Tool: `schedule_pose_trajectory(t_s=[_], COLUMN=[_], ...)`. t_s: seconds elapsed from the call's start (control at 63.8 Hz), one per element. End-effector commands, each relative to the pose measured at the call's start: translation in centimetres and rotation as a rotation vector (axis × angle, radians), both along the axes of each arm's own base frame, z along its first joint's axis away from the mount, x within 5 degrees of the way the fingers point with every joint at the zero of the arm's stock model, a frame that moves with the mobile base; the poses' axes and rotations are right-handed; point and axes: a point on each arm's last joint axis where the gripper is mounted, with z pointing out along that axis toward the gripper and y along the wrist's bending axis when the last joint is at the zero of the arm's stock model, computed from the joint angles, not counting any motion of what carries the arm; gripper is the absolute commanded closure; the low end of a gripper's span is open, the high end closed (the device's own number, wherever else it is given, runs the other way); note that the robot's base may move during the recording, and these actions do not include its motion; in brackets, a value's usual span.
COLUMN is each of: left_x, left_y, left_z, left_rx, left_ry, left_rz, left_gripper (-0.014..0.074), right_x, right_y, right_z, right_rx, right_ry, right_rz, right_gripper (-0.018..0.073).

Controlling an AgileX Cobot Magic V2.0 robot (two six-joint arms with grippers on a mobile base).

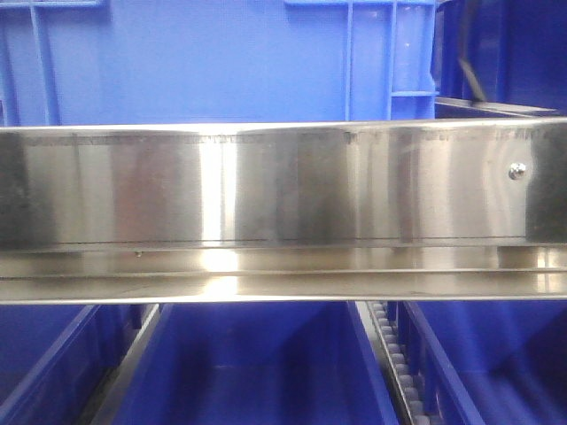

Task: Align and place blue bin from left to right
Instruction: 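Close both grippers on the rim of the blue bin on the upper shelf, then lift the blue bin up off the upper shelf rollers with both grippers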

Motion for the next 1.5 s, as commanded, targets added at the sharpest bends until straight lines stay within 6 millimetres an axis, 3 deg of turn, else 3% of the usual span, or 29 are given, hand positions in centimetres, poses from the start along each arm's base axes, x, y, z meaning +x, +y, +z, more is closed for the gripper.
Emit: schedule_pose_trajectory(t_s=[0.0, 0.313, 0.627, 0.956, 1.066, 1.128, 1.191, 1.316, 1.395, 1.489], left_x=[1.0, 3.8, 4.9, 5.6, 5.6, 5.6, 5.6, 5.7, 5.6, 5.6], left_y=[-0.4, -1.1, -0.5, -0.7, -0.7, -0.7, -0.7, -0.7, -0.7, -0.6], left_z=[-0.9, -4.4, -5.8, -7.0, -7.0, -7.0, -7.0, -7.2, -7.5, -7.8], left_rx=[0.001, -0.005, -0.023, -0.027, -0.027, -0.027, -0.027, -0.022, -0.018, -0.015], left_ry=[0.021, 0.137, 0.185, 0.228, 0.229, 0.229, 0.229, 0.241, 0.266, 0.287], left_rz=[0.000, -0.004, 0.035, 0.034, 0.034, 0.034, 0.034, 0.036, 0.039, 0.041], left_gripper=[0.0099, 0.0099, 0.0099, 0.0099, 0.0111, 0.0145, 0.0227, 0.0477, 0.0643, 0.0592], right_x=[0.6, 2.6, 4.2, 4.5, 4.7, 4.7, 4.7, 4.7, 4.8, 4.8], right_y=[0.0, 1.3, 2.0, 1.8, 1.8, 1.8, 1.8, 1.8, 1.8, 1.8], right_z=[-0.3, -3.4, -5.9, -6.3, -6.5, -6.5, -6.5, -6.6, -6.6, -6.6], right_rx=[-0.019, -0.067, -0.093, -0.096, -0.099, -0.099, -0.099, -0.099, -0.100, -0.100], right_ry=[-0.009, 0.055, 0.108, 0.117, 0.122, 0.122, 0.122, 0.123, 0.124, 0.124], right_rz=[0.022, 0.042, 0.043, 0.035, 0.033, 0.033, 0.033, 0.033, 0.033, 0.033], right_gripper=[-0.0009, -0.0009, -0.0009, -0.0001, 0.0102, 0.0224, 0.0377, 0.0650, 0.0634, 0.0637])
